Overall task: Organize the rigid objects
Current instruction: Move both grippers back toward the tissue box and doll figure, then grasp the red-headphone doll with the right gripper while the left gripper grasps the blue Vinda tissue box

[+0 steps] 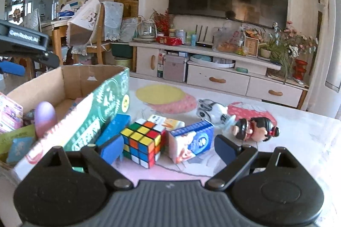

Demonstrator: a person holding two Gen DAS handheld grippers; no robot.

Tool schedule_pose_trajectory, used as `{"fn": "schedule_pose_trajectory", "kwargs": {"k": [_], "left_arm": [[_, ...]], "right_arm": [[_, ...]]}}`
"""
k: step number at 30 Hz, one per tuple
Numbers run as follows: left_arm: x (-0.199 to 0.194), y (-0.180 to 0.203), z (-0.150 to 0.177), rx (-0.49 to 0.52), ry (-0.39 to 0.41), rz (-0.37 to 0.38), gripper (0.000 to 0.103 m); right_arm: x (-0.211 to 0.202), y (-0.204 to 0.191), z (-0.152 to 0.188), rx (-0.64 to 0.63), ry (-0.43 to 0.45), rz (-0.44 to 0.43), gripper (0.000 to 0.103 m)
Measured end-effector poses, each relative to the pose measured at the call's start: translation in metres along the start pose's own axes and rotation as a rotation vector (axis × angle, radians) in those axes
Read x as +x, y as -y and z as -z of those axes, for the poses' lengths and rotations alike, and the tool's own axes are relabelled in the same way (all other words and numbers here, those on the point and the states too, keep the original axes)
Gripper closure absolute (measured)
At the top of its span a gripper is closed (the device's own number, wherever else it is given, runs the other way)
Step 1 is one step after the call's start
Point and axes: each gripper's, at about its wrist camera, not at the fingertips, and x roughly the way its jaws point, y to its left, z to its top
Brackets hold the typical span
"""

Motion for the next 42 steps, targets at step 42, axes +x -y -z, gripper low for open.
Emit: {"fn": "schedule_pose_trajectory", "kwargs": {"k": [42], "left_arm": [[0.037, 0.143, 0.087, 0.369, -0.123, 0.363, 0.001]], "right_arm": [[0.101, 0.164, 0.004, 0.172, -0.063, 0.056, 0.001]]}}
